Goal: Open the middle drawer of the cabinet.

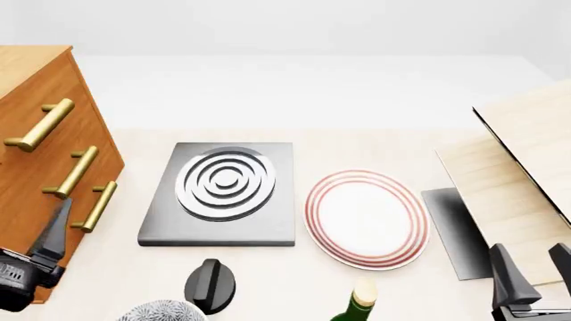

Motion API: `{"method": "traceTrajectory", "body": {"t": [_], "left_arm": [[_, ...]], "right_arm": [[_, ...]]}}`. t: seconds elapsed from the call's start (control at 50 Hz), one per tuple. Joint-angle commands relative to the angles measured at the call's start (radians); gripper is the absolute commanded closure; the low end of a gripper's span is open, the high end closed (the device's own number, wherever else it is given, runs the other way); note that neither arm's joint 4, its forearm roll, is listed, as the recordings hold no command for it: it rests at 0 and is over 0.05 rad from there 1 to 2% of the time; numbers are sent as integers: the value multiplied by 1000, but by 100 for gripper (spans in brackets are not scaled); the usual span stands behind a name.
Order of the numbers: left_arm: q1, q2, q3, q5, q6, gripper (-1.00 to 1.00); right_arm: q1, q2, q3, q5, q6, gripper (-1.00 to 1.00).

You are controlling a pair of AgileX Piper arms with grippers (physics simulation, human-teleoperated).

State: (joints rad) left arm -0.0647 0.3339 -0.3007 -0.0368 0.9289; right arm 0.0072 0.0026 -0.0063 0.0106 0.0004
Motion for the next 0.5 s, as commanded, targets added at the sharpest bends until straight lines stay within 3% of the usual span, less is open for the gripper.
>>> {"method": "traceTrajectory", "body": {"t": [0.02, 0.1, 0.38, 0.5], "left_arm": [[-16, 64, 51, -123, 167, -100], [-26, 99, 95, -213, 243, -100], [-89, 277, 171, -424, 372, -100], [-125, 555, 206, -692, 436, -100]], "right_arm": [[3, 0, 0, -3, 1, -100], [4, 0, 0, -2, 3, -100], [9, -1, -1, 0, 7, -100], [10, 1, 0, -1, 10, -100]]}}
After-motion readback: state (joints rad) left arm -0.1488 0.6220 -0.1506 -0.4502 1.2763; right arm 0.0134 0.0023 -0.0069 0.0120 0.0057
